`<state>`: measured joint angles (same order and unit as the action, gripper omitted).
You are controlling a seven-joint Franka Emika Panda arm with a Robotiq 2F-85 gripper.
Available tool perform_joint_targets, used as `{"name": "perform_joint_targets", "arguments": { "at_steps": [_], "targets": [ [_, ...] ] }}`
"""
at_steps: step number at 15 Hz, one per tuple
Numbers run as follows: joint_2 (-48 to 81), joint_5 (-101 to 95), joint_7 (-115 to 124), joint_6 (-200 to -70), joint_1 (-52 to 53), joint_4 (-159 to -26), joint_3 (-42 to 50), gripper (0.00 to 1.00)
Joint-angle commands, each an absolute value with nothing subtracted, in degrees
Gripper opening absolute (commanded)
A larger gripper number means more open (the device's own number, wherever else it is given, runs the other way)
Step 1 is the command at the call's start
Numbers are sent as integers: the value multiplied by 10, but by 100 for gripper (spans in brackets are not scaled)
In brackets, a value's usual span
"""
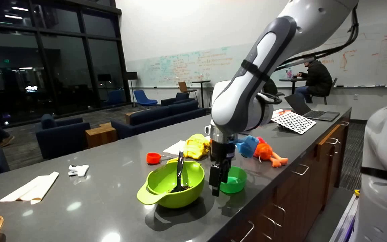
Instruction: Move the green bowl backwards
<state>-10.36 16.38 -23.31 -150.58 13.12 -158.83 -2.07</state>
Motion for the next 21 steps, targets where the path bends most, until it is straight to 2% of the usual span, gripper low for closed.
{"name": "perform_joint_targets", "arguments": {
  "at_steps": [1, 4, 5, 6, 8, 14, 16, 18, 21],
  "targets": [
    [-79, 189, -267, -1518, 138, -1584, -17, 100],
    [-69, 198, -280, -1521, 135, -1585, -22, 100],
    [-68, 198, -281, -1523, 134, -1585, -23, 75],
    [-65, 199, -285, -1526, 134, -1585, -25, 73],
    [-66, 198, -285, -1527, 133, -1585, -28, 61],
    [-67, 188, -282, -1525, 134, -1572, -37, 12],
    [-71, 182, -276, -1522, 132, -1571, -40, 1],
    [-78, 169, -263, -1519, 128, -1570, -43, 4],
    [-111, 110, -208, -1493, 118, -1567, -52, 3]
  ]
}}
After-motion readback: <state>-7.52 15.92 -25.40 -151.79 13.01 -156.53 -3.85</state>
